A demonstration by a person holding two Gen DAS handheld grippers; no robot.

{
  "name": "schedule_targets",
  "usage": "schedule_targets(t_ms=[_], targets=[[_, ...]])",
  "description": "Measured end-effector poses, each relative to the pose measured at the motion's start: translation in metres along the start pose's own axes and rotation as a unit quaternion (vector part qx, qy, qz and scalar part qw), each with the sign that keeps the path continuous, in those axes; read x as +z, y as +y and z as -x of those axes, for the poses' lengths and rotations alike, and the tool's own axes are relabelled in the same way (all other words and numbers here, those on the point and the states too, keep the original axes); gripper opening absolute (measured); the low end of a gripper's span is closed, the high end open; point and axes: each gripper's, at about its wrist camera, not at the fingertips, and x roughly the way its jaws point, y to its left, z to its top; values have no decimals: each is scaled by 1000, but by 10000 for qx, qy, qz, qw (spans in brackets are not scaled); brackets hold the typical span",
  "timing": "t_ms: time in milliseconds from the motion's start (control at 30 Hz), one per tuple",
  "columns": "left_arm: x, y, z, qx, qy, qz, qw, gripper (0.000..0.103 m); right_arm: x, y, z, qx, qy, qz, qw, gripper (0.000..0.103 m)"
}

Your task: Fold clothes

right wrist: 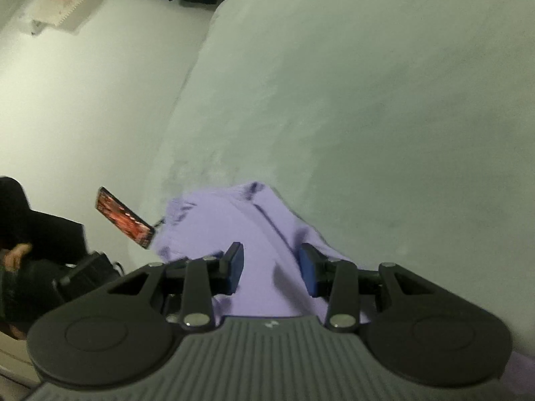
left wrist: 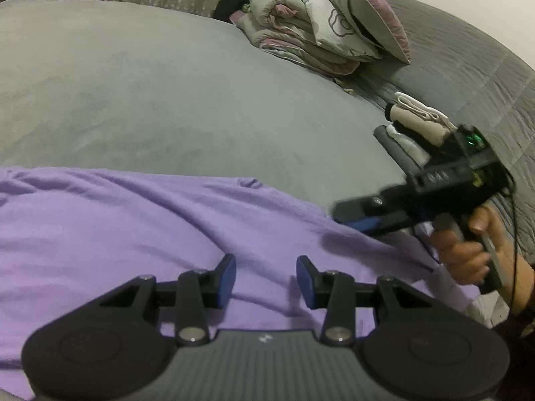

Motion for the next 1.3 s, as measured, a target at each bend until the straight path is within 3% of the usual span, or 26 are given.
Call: schedule_targets(t_ms=[267,467,567,633,667,733,800,833,867,967,1000,1067,1100,1200,1300], targets=[[-1,20,25,29,-128,127,9998,41,9,9,-50,659,155,-368,9970,40],[1,47,50,565,-503,459,9961,40,24,8,-67,905,-105,-767,9929,39],[2,59,63,1006,-833,722,9888,38,32,15,-71,745,-433,-858,9926,38],[3,71,72,1282,-1076,954,9813,38,34,19,-70,547,-599,-851,9931,26],[3,76,76,1428,-1198,1070,9766,38,35,20,-71,432,-650,-838,9934,14],[2,85,79,1644,-1305,1287,9692,37,35,24,-69,164,-769,-749,9941,6],[0,94,80,1841,-1376,1501,9616,27,35,28,-64,-120,-914,-609,9939,6],[0,98,80,1938,-1411,1607,9574,5,35,29,-61,-133,-1090,-545,9925,5],[-1,103,80,2036,-1446,1713,9531,3,35,30,-64,-310,-1097,-454,9924,5],[-3,115,82,2324,-1547,2028,9386,3,34,35,-71,-697,-1121,-236,9910,1],[-2,115,82,2360,-1561,2038,9372,4,34,38,-72,-743,-1130,-193,9906,1],[0,107,81,2371,-1554,1957,9388,9,31,44,-67,-800,-1057,-75,9912,5],[-1,105,83,2363,-1556,1936,9394,15,28,45,-63,-808,-1013,-27,9916,13],[0,101,85,2291,-1571,1949,9407,29,23,48,-48,-951,-997,52,9905,14],[3,96,86,2224,-1508,1973,9428,35,17,57,-45,-1108,-1042,46,9884,17]])
